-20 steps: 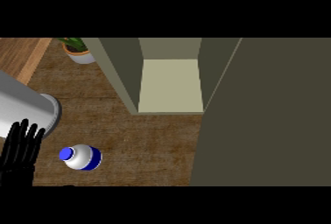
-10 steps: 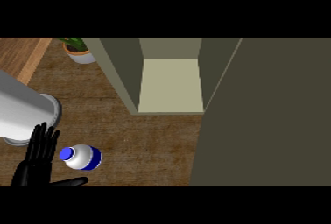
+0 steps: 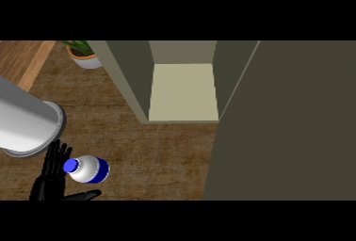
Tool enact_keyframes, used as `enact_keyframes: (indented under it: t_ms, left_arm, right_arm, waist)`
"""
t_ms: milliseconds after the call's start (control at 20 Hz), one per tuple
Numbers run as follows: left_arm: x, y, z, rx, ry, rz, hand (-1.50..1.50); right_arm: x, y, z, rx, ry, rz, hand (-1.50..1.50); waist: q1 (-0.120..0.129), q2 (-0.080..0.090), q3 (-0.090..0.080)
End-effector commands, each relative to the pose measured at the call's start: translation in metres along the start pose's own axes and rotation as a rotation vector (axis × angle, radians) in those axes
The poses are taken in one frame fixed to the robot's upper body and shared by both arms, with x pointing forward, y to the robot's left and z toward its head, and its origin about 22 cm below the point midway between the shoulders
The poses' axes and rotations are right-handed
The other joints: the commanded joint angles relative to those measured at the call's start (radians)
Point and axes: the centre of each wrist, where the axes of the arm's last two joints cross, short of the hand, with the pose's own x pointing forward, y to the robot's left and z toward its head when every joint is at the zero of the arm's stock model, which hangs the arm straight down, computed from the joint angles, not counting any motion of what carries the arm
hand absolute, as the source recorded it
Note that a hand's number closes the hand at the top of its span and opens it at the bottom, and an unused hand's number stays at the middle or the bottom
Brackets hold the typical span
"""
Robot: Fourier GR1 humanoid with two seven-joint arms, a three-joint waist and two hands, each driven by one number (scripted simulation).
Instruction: Pick up the bottled water, place it into the cabinet and close the cabinet
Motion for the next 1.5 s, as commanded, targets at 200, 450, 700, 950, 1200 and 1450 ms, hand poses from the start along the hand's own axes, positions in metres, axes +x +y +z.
enact_keyframes:
  t_ms: [200,450,700,950,1200,1450]
  left_arm:
    - [-0.039,-0.006,0.005,-0.018,0.011,0.002,-1.50]
    - [-0.046,0.020,0.000,-0.006,-0.005,0.053,-1.50]
    - [-0.058,-0.016,-0.006,-0.017,-0.006,0.123,-1.50]
    - [-0.064,-0.010,-0.020,-0.023,-0.020,0.136,-1.50]
    - [-0.056,0.002,-0.027,-0.015,-0.019,0.192,-1.50]
    - [-0.060,-0.037,-0.036,-0.121,-0.001,0.261,1.50]
  right_arm:
    - [0.038,-0.004,0.029,-0.018,-0.088,0.021,-1.50]
    - [0.031,-0.003,0.030,-0.029,-0.072,0.026,-1.50]
    - [0.039,-0.001,0.036,-0.034,-0.081,0.016,-1.50]
    - [0.022,-0.010,0.018,-0.046,-0.071,0.030,-1.50]
    - [0.030,-0.002,0.030,-0.072,-0.063,0.029,-1.50]
    - [0.016,-0.020,0.024,-0.060,-0.067,0.051,-1.50]
  waist:
    - [-0.004,0.000,0.000]
    - [-0.005,0.001,0.000]
    - [-0.005,-0.002,0.000]
    - [0.001,0.002,0.001]
    - [-0.002,-0.001,0.000]
    - [-0.002,0.002,0.002]
